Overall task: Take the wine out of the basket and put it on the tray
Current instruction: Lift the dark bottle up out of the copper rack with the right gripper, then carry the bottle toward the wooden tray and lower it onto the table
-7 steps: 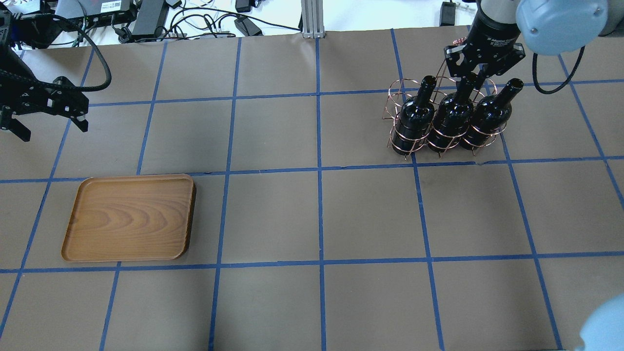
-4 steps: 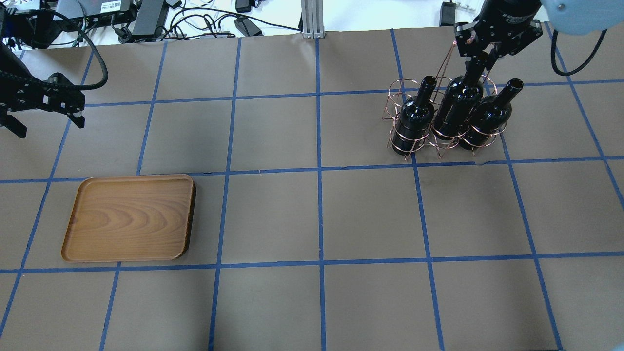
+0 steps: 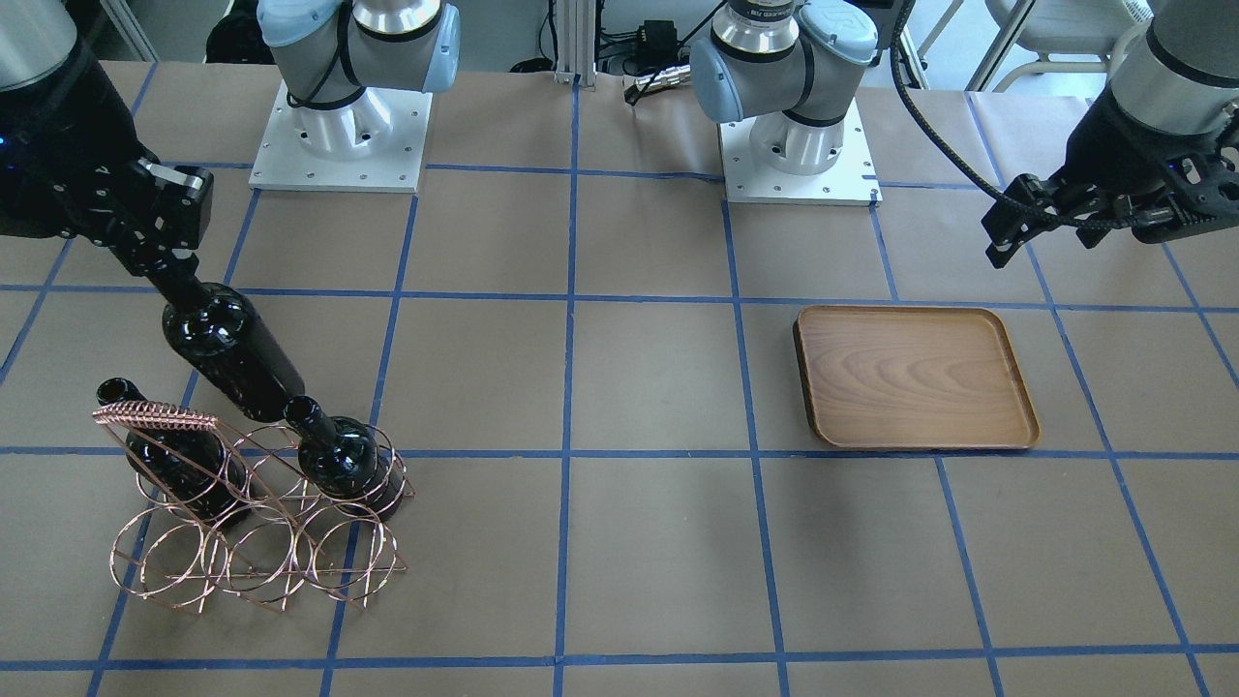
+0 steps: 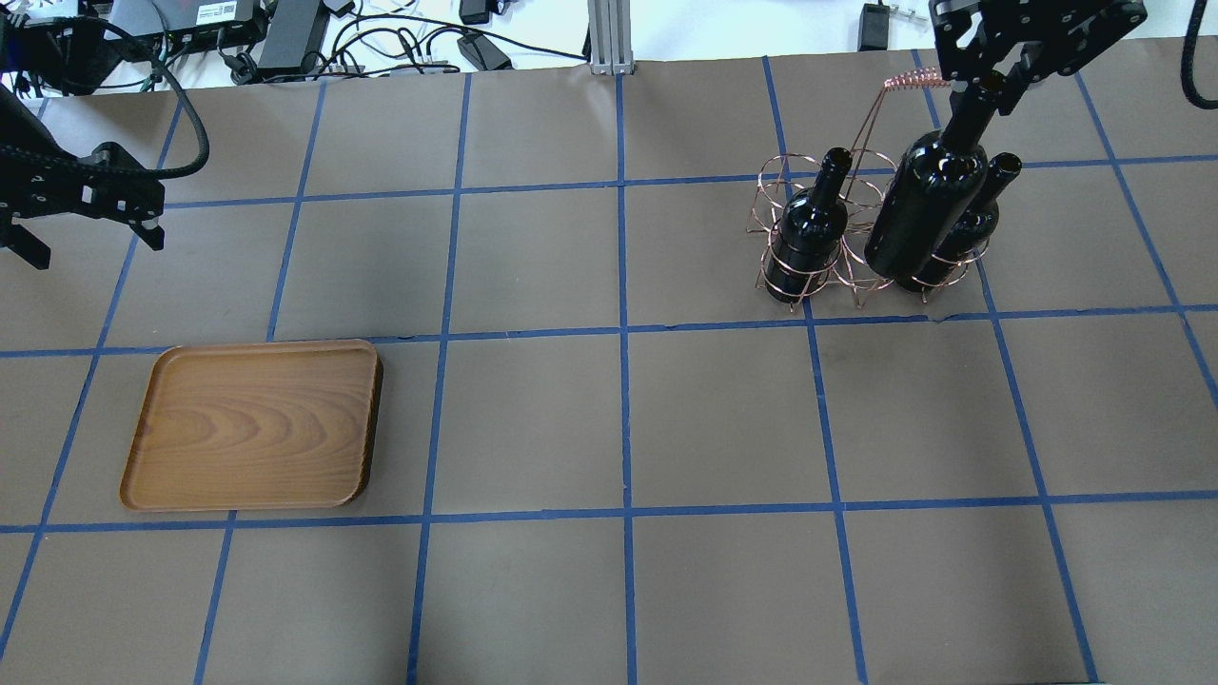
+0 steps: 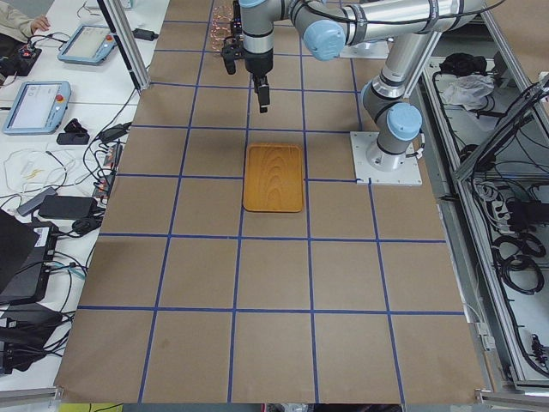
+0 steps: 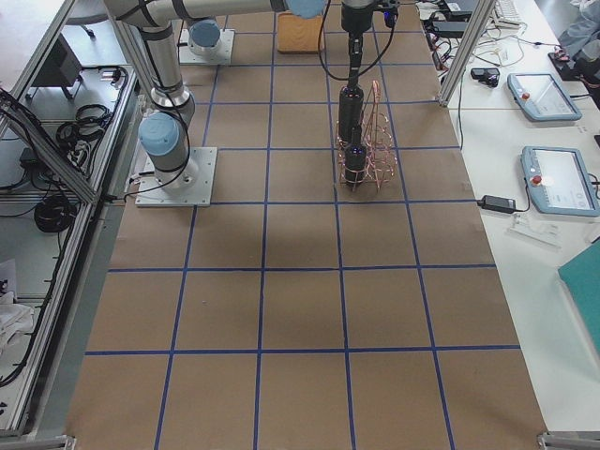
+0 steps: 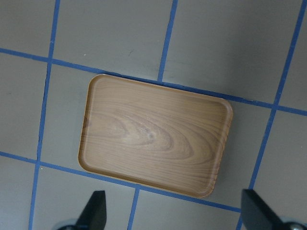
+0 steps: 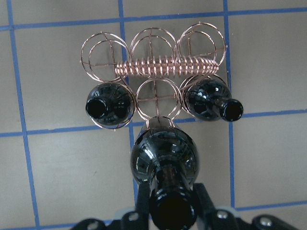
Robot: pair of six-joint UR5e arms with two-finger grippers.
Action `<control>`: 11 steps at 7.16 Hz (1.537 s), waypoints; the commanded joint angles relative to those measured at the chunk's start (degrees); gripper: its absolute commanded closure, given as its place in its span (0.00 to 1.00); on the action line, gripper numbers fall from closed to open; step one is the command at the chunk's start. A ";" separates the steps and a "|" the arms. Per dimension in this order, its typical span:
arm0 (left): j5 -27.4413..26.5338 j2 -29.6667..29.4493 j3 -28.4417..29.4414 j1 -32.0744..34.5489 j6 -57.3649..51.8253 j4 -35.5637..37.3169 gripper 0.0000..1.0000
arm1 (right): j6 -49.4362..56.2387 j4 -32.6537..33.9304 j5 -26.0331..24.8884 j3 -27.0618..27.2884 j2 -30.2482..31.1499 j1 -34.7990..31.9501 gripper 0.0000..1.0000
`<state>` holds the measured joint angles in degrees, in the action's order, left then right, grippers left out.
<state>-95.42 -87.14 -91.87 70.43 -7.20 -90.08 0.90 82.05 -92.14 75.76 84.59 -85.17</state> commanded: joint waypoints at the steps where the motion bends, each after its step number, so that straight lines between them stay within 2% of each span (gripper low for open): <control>1: -0.38 0.13 -0.07 -0.38 -0.01 -0.27 0.00 | -3.17 -3.22 0.99 5.68 2.94 -1.48 0.92; 3: -0.12 0.13 -0.07 -2.31 -3.60 -0.01 0.00 | -10.86 -0.95 0.91 9.92 4.27 -6.82 0.95; 6: -0.21 -0.05 -0.07 -3.46 -4.93 -0.01 0.00 | -31.68 8.27 0.73 10.20 -0.19 -21.05 0.97; 9: -0.12 -0.31 -0.15 -7.41 -9.49 0.17 0.00 | -50.14 16.08 0.82 8.71 -6.34 -32.21 0.99; 11: 0.06 -0.31 -0.15 -7.59 -9.50 0.00 0.00 | -59.92 16.82 0.82 3.29 -12.13 -37.76 0.99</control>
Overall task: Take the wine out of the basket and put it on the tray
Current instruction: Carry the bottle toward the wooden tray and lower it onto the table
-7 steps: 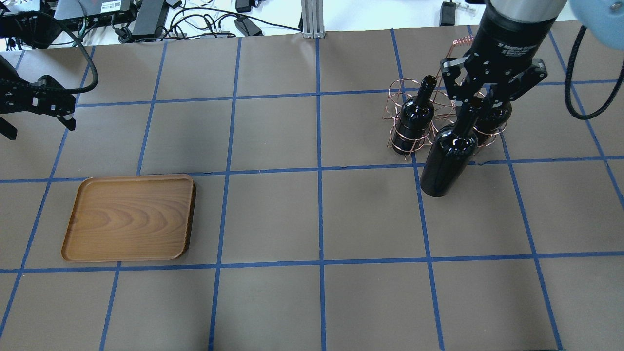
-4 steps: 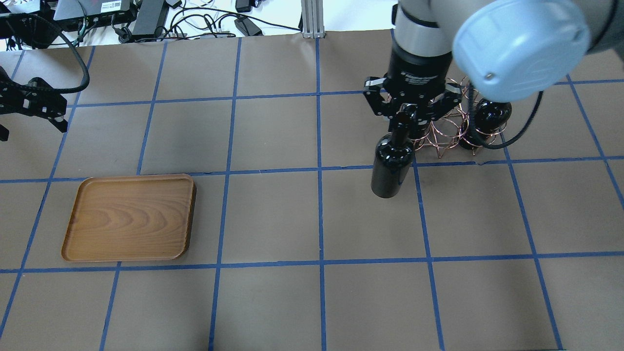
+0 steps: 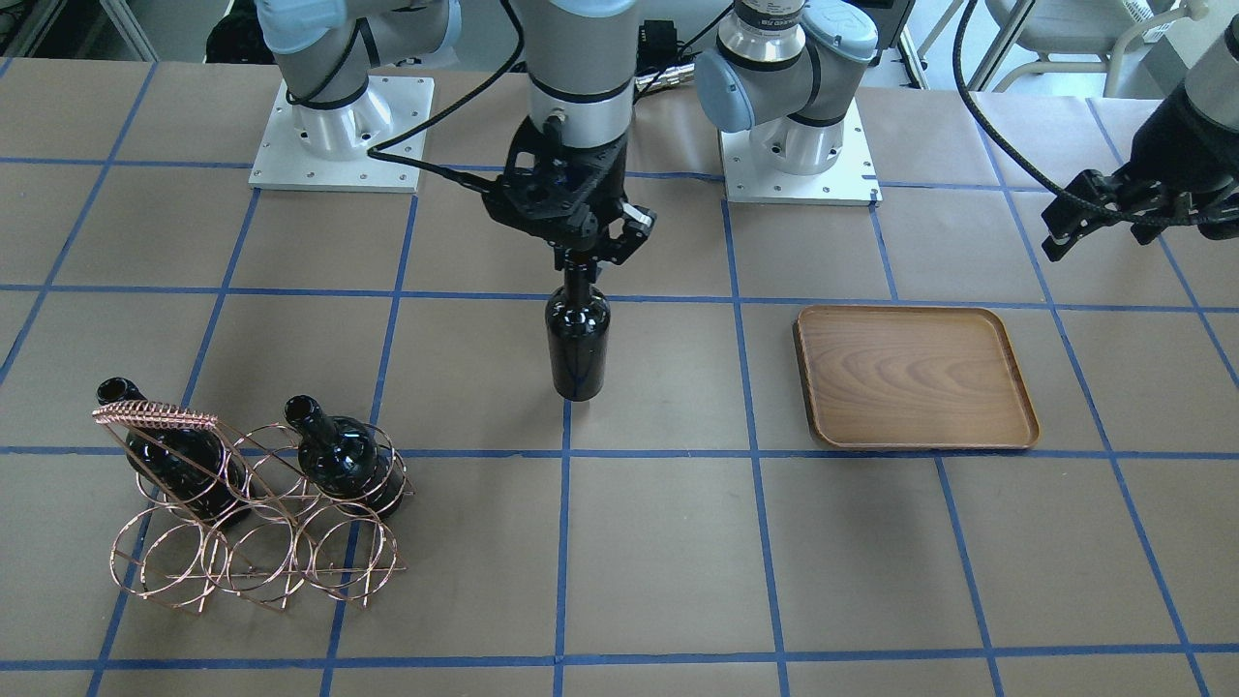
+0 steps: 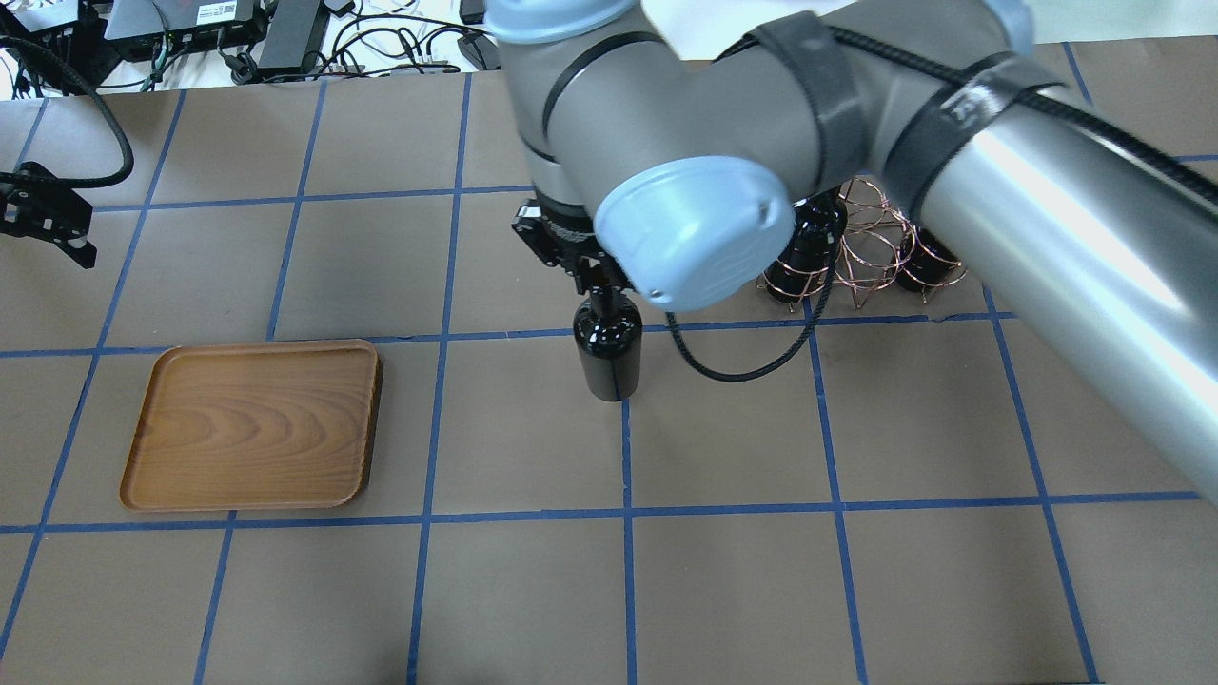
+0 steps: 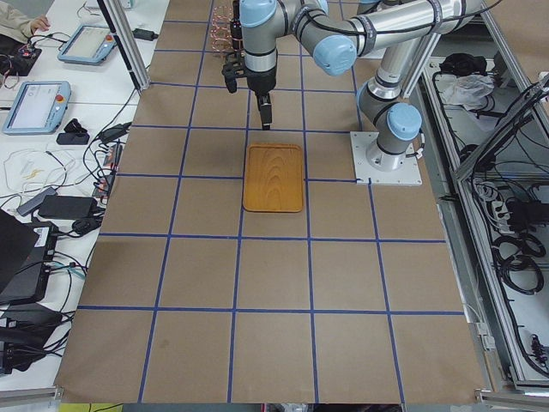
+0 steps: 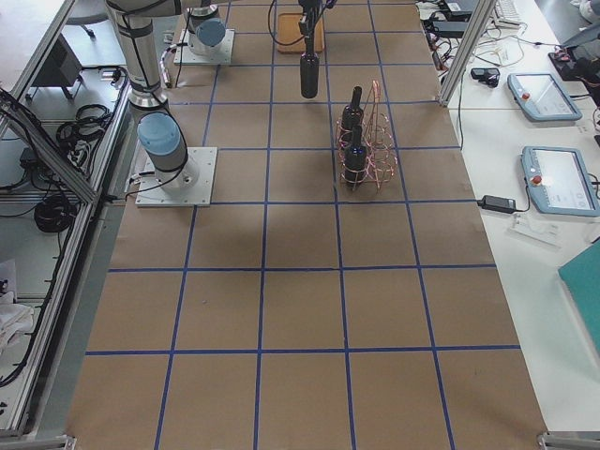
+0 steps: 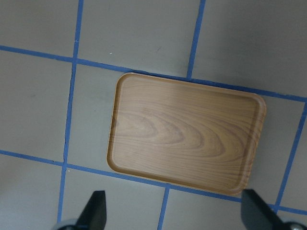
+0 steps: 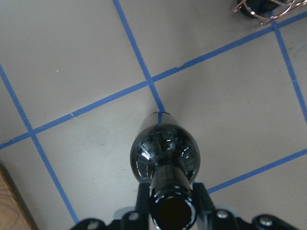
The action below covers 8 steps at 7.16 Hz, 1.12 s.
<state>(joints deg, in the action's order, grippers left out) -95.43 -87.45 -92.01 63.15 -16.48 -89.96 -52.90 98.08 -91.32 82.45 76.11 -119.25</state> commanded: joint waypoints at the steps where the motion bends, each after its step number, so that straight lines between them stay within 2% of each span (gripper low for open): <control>1: 0.15 0.00 -0.02 -0.30 -0.21 -0.13 0.00 | -10.17 1.15 0.18 -6.74 -6.38 -4.66 0.99; 3: 0.07 -0.18 -0.02 -0.30 -0.30 -0.13 0.00 | -14.76 3.33 3.51 -9.93 -8.86 -5.29 0.99; 4: 0.06 -0.18 -0.02 -0.30 -0.22 -0.13 0.00 | -16.35 5.44 3.52 -10.29 -9.74 -5.46 1.00; 7: 0.06 -0.18 -0.02 -0.30 -0.21 -0.13 0.00 | -16.54 6.42 3.16 -12.22 -12.29 -7.04 0.99; 8: 0.15 -0.35 -0.02 -0.30 -0.21 -0.13 0.00 | -16.54 6.42 3.17 -12.31 -12.39 -7.05 0.72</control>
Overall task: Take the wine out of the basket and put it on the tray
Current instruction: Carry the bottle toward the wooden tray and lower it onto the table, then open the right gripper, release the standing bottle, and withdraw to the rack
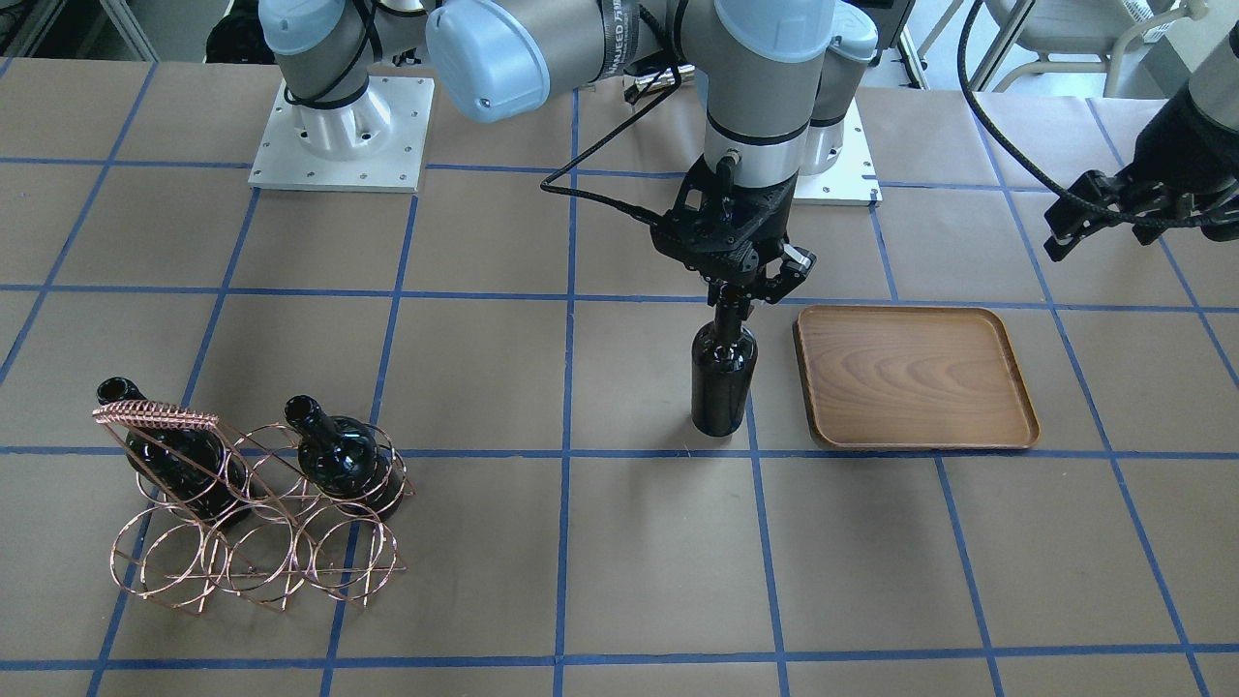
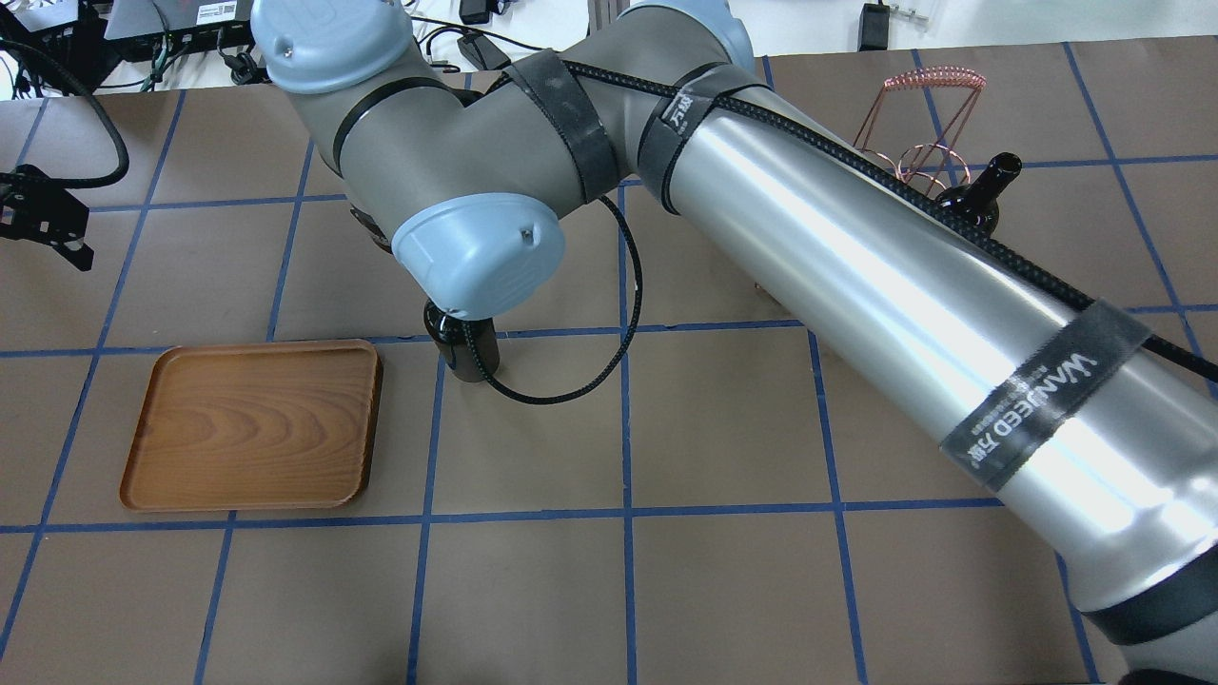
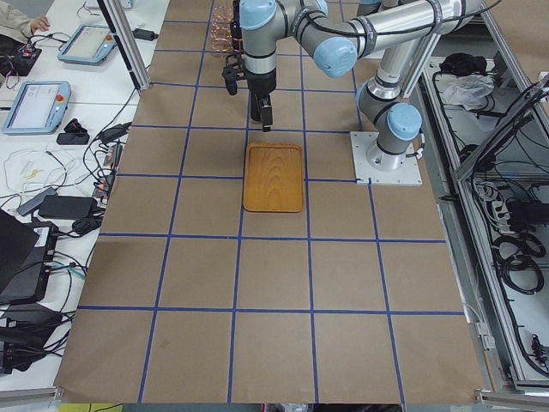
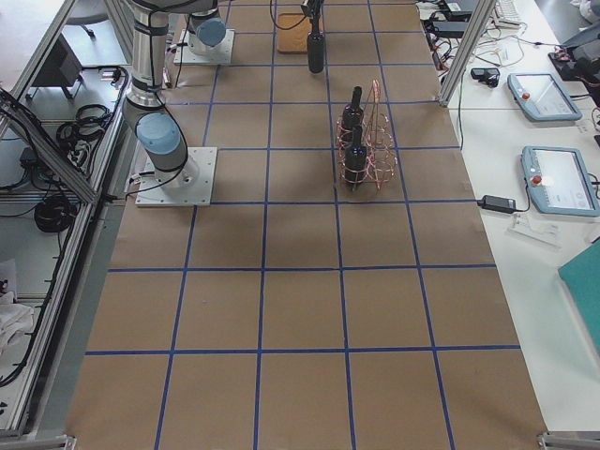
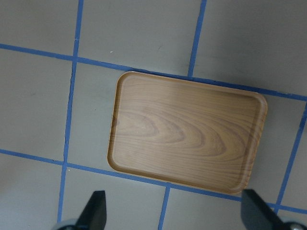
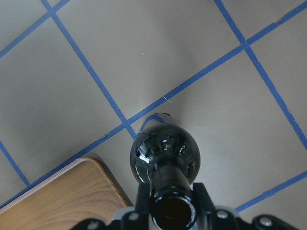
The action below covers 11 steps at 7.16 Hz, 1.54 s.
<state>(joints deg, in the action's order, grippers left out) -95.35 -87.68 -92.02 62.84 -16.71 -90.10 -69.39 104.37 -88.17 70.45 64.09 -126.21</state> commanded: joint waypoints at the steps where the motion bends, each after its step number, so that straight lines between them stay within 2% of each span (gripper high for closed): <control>1: 0.07 0.14 0.00 0.00 0.01 -0.17 0.00 | -0.04 0.13 0.10 -0.32 -0.37 -0.09 0.65; 2: -0.01 0.06 0.00 0.00 0.01 -0.08 0.00 | -0.04 0.13 0.01 -0.32 -0.37 -0.09 0.53; 3: -0.01 0.06 0.00 0.00 0.01 0.01 0.00 | -0.13 0.13 0.19 -0.40 -0.46 -0.09 0.24; 4: 0.07 0.06 0.00 0.00 0.01 -0.08 0.00 | -1.00 0.22 0.10 -0.49 -0.46 -0.09 0.01; 7: 0.25 -0.64 0.09 0.52 0.18 -0.43 0.00 | -1.18 0.13 0.63 -1.36 0.33 1.65 0.00; 8: -0.01 -0.30 0.00 1.14 0.53 -0.95 0.00 | -0.92 -0.13 3.94 -1.81 1.46 4.01 0.00; 9: -2.10 0.66 0.17 1.84 0.54 -2.70 0.00 | 0.65 -1.26 4.84 -1.11 3.56 6.30 0.00; 10: -2.04 0.32 0.87 3.24 1.15 -3.24 0.00 | 6.84 -6.23 4.06 -0.67 5.15 7.89 0.00; 11: -0.56 -0.03 0.88 8.12 2.20 -0.55 0.00 | 15.17 -10.63 2.84 -0.32 7.86 9.91 0.00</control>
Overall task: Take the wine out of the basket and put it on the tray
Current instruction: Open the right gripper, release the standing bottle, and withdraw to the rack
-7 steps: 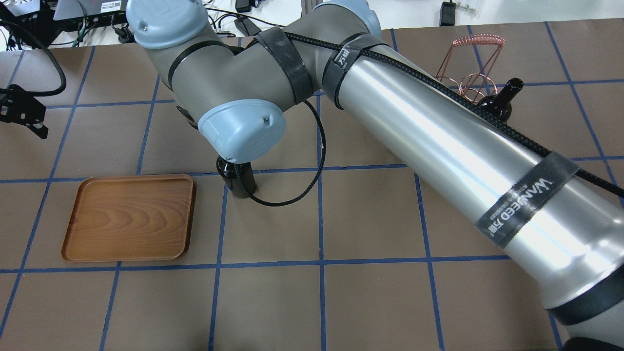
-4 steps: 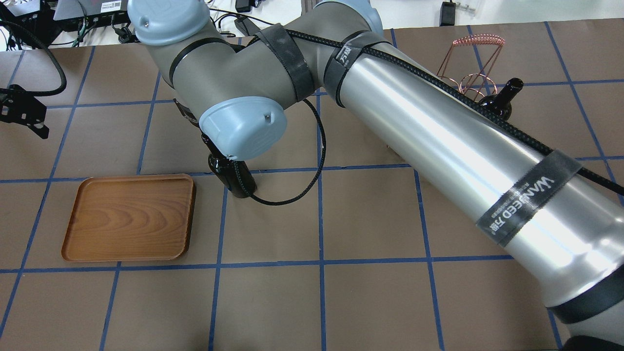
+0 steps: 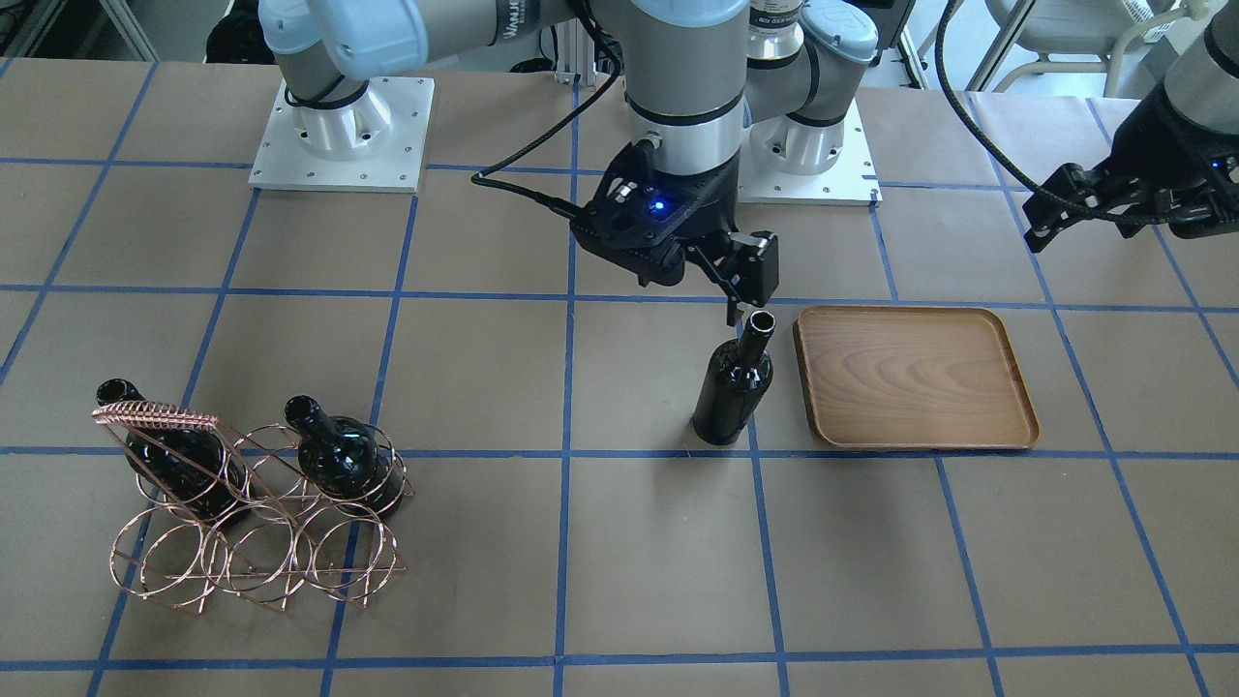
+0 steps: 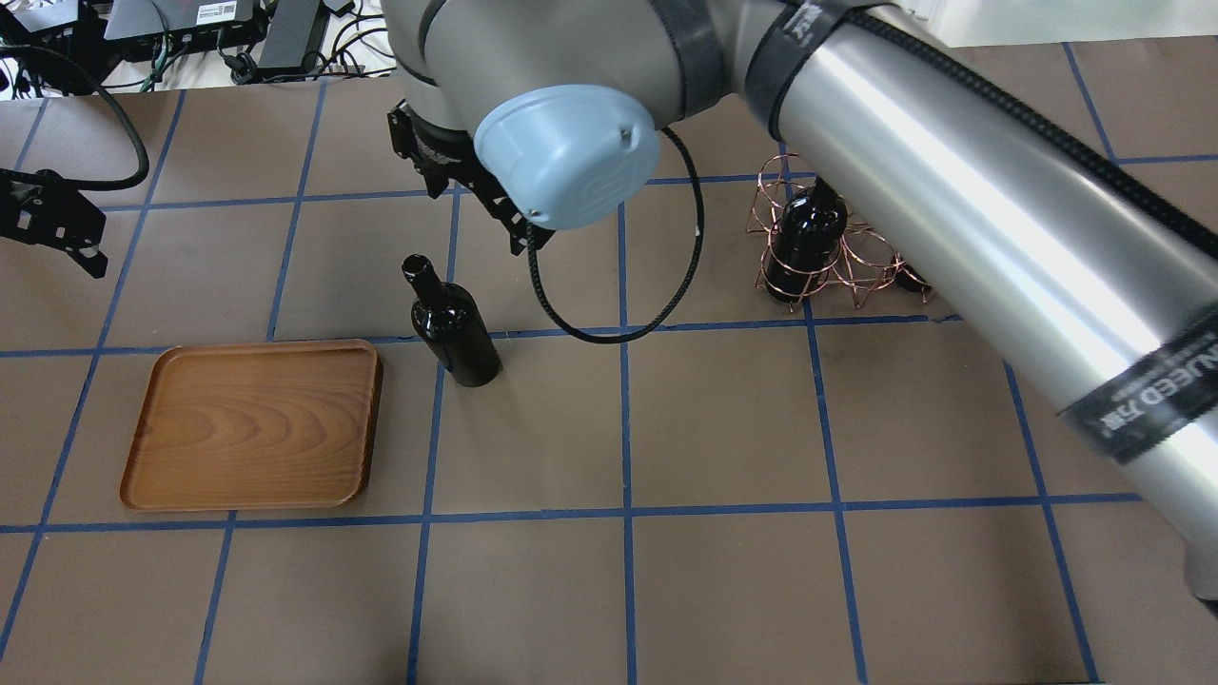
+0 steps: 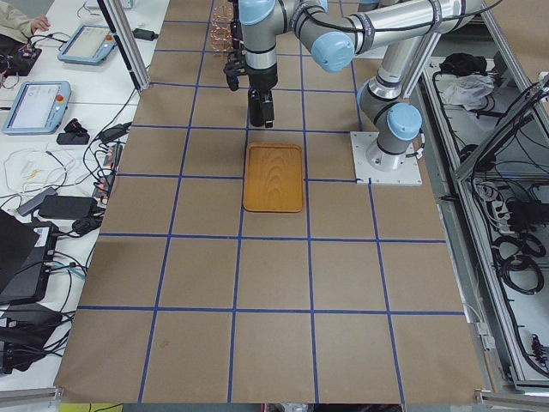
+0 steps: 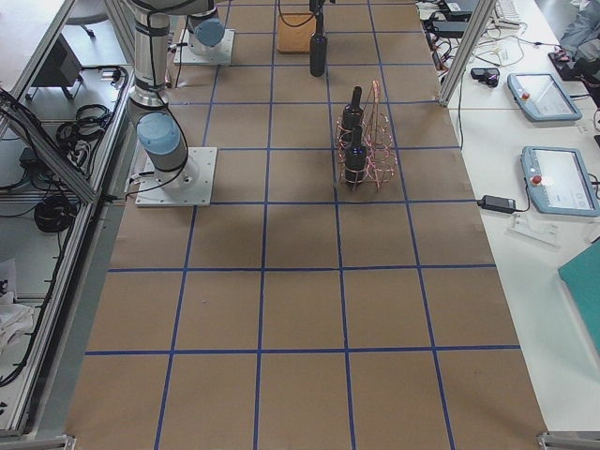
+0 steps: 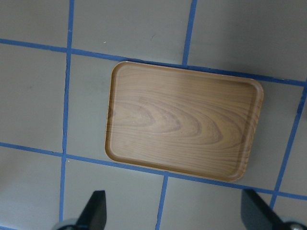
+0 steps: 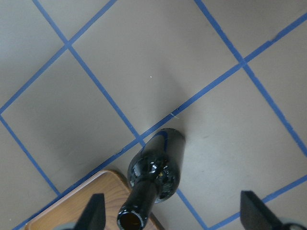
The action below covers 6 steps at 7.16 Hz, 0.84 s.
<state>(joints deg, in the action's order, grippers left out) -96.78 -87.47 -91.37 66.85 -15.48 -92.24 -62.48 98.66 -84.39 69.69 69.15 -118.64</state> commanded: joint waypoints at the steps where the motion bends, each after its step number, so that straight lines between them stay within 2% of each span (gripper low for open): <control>1: 3.76 0.27 0.23 9.91 2.72 1.72 0.00 | 17.39 -9.50 -2.86 2.10 6.05 6.19 0.00; 2: 4.57 0.28 0.23 13.97 6.57 1.72 0.00 | 28.18 -13.20 -6.27 4.81 9.91 10.23 0.01; 4: 4.93 -0.60 -0.03 22.94 14.23 2.15 0.00 | 44.21 -14.20 -6.83 11.66 17.65 18.93 0.04; 5: 6.06 -0.77 -0.21 25.59 19.91 2.42 0.00 | 50.99 -14.81 -6.84 15.18 20.81 22.36 0.04; 6: 8.34 -1.65 -0.91 26.31 22.22 6.07 0.00 | 52.71 -14.03 -6.75 18.52 23.89 23.53 0.04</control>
<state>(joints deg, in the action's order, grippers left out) -90.45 -88.35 -91.69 91.25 3.03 -88.96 -14.20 84.35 -91.13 84.23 89.30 -97.58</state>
